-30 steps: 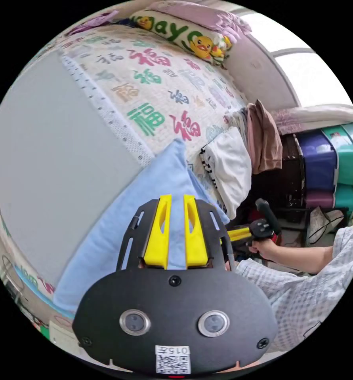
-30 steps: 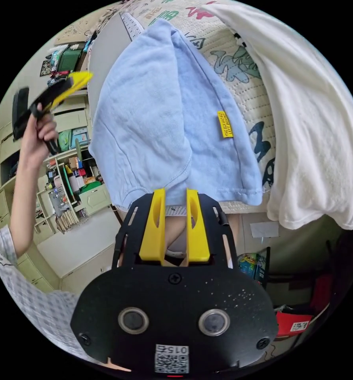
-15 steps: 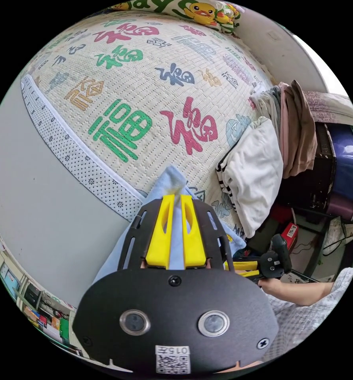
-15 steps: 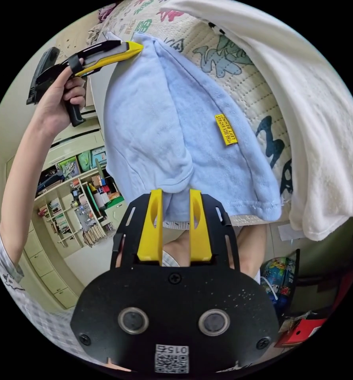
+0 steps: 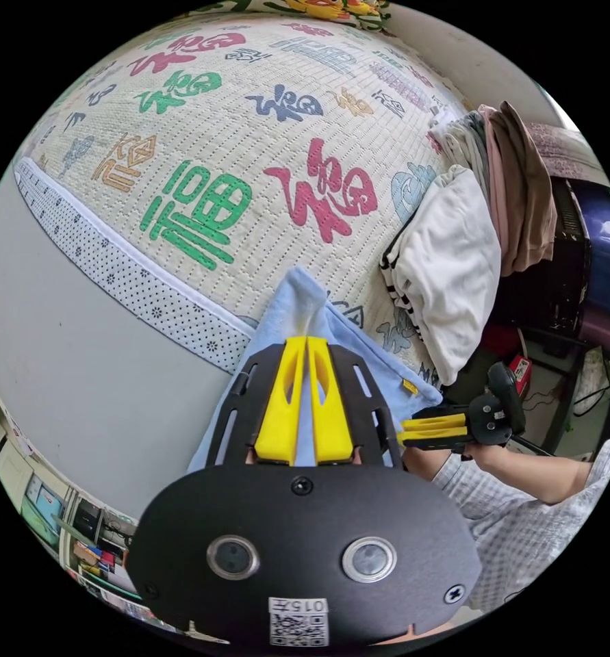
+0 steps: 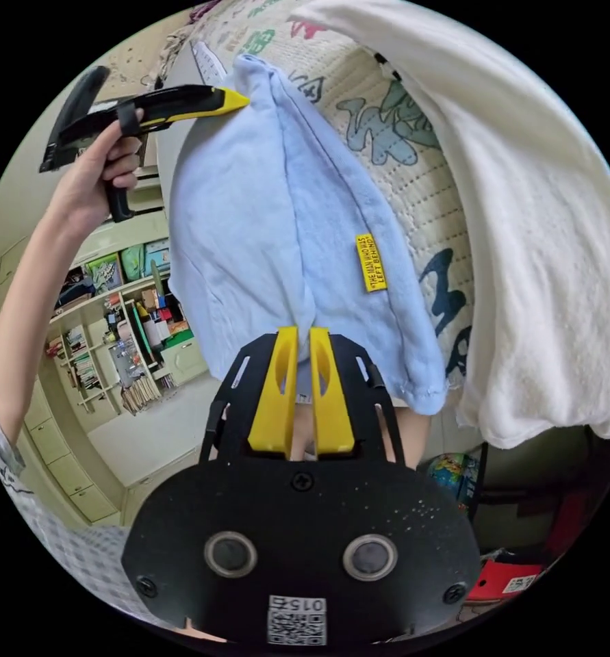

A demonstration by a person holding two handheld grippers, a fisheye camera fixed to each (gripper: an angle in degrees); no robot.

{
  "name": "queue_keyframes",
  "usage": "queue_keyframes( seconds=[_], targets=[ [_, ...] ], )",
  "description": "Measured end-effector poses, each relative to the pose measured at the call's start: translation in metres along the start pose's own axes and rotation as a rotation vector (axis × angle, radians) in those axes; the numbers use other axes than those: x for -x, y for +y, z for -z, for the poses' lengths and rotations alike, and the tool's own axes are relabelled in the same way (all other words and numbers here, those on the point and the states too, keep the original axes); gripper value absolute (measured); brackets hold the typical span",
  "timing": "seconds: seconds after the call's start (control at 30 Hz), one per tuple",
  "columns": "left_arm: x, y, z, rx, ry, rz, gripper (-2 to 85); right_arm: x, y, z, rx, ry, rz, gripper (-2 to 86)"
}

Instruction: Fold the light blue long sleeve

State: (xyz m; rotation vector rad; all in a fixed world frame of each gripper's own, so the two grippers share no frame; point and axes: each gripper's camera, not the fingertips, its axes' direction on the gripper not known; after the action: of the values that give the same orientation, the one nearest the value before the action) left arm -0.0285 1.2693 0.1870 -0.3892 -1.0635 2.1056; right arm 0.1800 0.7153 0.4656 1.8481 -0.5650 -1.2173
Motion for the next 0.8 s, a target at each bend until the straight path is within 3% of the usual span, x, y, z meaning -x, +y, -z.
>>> queue_keyframes(
  seconds=[0.3,0.53,0.8],
  targets=[
    [-0.011,-0.005,0.002,0.003,-0.020,-0.001,-0.1,-0.002,0.035,0.016,-0.068,-0.045,-0.070,3.5],
    [0.005,0.006,0.053,-0.214,0.025,-0.009,5.6,-0.028,0.081,0.054,-0.123,0.035,-0.144,7.6],
    [0.013,-0.028,0.014,-0.017,0.028,-0.038,10.0,-0.034,0.061,0.034,-0.120,0.026,-0.186,11.1]
  ],
)
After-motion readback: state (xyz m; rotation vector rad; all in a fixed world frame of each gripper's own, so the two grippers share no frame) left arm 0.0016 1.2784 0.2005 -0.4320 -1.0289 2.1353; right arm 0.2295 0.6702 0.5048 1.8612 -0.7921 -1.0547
